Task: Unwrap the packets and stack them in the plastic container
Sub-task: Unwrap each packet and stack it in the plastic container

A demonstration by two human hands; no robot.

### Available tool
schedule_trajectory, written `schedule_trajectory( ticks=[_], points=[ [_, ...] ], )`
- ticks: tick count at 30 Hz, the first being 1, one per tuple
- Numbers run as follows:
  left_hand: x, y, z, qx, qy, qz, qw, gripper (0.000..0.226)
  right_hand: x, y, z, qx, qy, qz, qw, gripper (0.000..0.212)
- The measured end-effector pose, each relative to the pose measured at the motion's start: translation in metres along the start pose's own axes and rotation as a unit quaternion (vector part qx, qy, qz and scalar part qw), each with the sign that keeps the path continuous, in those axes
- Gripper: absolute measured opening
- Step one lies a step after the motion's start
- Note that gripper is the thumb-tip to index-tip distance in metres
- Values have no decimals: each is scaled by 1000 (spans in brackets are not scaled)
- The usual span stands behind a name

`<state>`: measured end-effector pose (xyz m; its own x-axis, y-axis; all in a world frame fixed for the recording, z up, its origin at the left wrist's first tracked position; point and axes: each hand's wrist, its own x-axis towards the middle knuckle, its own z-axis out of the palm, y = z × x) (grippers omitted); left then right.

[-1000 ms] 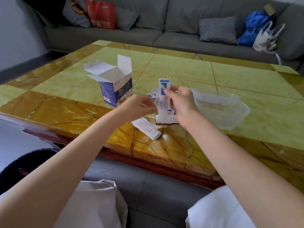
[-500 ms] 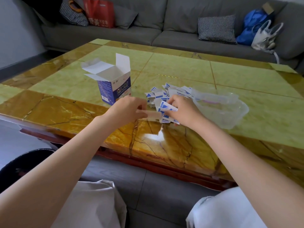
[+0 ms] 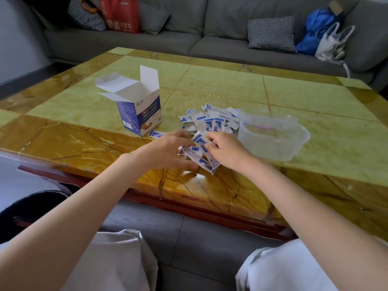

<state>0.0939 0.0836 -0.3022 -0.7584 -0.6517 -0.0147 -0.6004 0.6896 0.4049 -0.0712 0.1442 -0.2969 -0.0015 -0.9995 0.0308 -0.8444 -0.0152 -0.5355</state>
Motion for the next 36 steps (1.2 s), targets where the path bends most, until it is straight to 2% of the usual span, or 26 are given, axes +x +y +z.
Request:
schedule_trajectory(
  ticks=[2,5,7,9,13,16,19,21,24,28,32,36],
  points=[
    [0,0,-6,-34,4,-25,999,60,2,3,1,3,21,6,1000,26],
    [1,-2,-12,-33,40,-52,997,49,2,1,-5,-23,46,-3,999,19],
    [3,-1,-13,-3,7,-53,999,46,3,-2,-14,-12,70,0,997,18],
    [4,0,-9,26,-36,-40,998,45,4,-3,-22,46,49,32,997,18],
    [8,-1,-4,14,-29,-43,999,23,1,1,-20,114,-59,105,986,16],
    [8,-1,-5,-16,-16,-61,998,12,1,4,-16,191,-42,148,970,25],
    [6,-3,-8,-16,0,-66,998,13,2,5,-18,254,-30,161,953,16],
    [5,-2,-11,3,-17,-68,998,18,1,5,-18,211,-55,147,965,14],
    [4,0,-13,21,-49,-69,996,31,-3,-1,-17,90,-115,101,984,14],
    [4,3,-14,38,-42,-67,996,26,-7,-12,-15,-4,-191,44,981,11],
    [2,2,-12,32,-28,-73,996,16,-7,-17,-5,-58,-152,23,986,21],
    [-1,-2,-19,2,7,-82,997,20,-3,-19,-9,48,-47,5,998,10]
  ],
)
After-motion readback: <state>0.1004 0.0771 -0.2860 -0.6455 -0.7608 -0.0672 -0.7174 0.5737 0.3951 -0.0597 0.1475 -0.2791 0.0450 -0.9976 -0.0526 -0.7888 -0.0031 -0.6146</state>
